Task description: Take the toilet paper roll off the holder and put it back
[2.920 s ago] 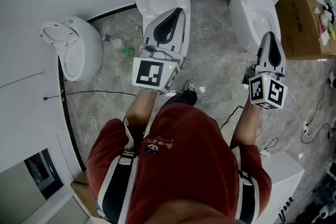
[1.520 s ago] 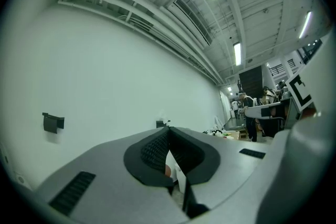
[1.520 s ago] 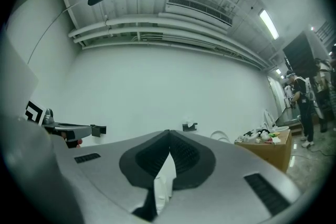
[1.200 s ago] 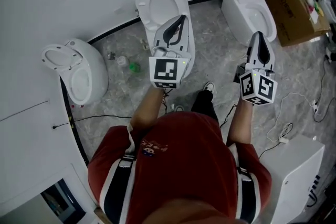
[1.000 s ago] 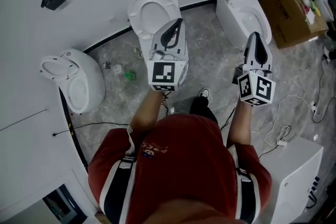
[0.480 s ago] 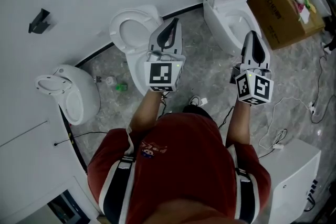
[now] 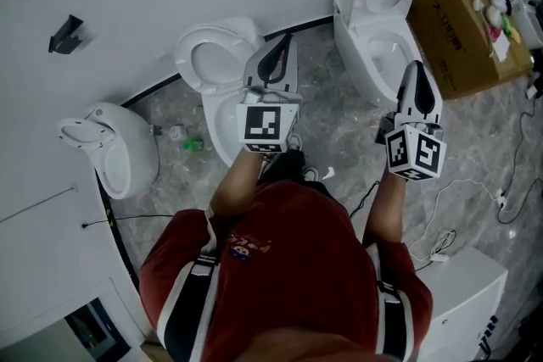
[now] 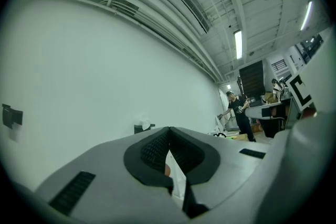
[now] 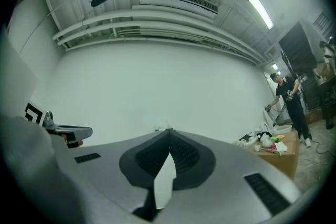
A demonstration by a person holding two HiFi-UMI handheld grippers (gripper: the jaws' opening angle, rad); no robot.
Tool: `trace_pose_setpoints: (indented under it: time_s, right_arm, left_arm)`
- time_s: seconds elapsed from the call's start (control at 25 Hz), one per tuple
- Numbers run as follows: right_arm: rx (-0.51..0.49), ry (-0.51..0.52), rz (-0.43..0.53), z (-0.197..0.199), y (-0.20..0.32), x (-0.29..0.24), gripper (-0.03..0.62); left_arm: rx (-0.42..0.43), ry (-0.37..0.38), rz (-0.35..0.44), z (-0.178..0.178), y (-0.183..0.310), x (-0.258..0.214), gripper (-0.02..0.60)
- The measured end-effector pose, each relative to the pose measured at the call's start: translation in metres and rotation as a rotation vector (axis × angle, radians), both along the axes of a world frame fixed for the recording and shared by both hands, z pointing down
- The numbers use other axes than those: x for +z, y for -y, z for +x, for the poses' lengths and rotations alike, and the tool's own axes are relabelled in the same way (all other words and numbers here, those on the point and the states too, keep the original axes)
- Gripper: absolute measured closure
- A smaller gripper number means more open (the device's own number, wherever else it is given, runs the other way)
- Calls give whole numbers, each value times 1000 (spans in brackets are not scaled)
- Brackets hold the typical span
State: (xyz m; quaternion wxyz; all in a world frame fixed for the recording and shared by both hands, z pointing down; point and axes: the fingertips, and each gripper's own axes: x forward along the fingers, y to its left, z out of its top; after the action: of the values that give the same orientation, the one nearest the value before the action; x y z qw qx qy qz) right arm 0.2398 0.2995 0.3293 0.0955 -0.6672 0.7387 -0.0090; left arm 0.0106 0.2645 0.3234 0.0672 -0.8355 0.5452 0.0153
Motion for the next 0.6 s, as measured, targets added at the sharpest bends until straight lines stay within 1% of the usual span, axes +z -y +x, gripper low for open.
trace_pose_setpoints:
  time_s: [0.2,0.32,0.48,0.6]
  right_arm:
    - [-19,-10,-3,-5,39,5,585]
    - [-25,-21,1,-8,67,5,585]
    - [-31,-35,11,-13,117,1,585]
    - [-40,-47,15,-25,161,-2,585]
  left_arm:
    - [-19,-1,0,-4,38,7,563]
    - [-27,-14,7,-9,65,8,563]
    - [-35,-26,13,-15,114,9,563]
    - [-43,-24,20,-25,157,7,563]
